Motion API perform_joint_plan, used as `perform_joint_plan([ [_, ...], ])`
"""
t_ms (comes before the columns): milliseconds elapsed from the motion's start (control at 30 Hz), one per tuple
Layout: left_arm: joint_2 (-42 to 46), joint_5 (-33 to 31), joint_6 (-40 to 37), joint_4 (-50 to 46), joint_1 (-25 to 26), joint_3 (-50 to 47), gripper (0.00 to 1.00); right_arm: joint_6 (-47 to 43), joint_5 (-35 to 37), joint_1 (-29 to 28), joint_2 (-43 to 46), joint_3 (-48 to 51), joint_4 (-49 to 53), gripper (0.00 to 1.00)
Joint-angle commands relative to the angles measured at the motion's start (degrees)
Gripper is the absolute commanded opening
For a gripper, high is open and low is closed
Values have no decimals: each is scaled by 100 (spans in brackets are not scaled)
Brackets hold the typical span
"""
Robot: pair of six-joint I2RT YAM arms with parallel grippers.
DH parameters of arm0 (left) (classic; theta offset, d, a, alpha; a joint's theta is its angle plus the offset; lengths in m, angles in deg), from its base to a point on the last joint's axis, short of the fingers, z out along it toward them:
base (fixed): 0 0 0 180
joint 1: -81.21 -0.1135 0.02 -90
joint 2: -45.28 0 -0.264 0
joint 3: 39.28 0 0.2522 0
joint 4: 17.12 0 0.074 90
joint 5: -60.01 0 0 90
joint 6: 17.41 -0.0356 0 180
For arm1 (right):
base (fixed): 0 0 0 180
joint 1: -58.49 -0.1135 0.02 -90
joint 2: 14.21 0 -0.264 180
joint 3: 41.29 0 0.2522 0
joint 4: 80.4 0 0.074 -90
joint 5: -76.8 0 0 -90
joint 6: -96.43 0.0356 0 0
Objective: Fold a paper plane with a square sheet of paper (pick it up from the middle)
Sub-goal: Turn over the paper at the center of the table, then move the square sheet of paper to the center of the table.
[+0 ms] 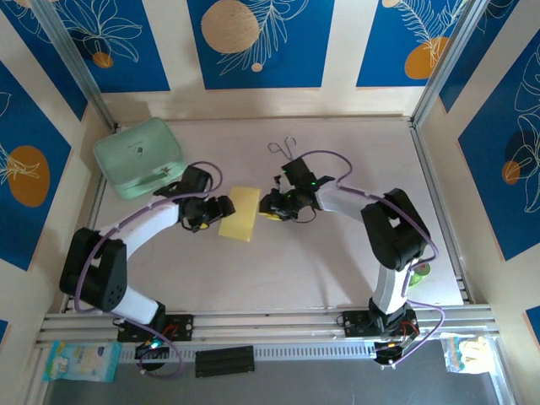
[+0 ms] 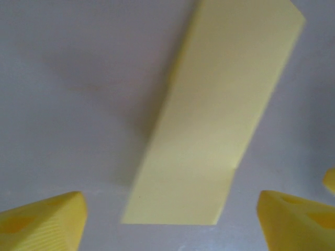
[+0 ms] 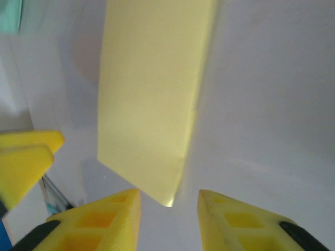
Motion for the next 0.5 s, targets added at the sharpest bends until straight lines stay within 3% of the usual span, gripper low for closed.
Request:
perform_joint_plan([
  [0, 475, -64, 371, 294, -268, -419, 91, -410, -302, -275, -329, -410, 404, 29],
  [167, 814, 0, 518, 452, -522, -835, 96, -800, -663, -489, -798, -822, 722, 21],
  [467, 768, 290, 662, 764, -631, -1141, 100, -1302, -896, -730, -1367, -1232, 1291, 17],
])
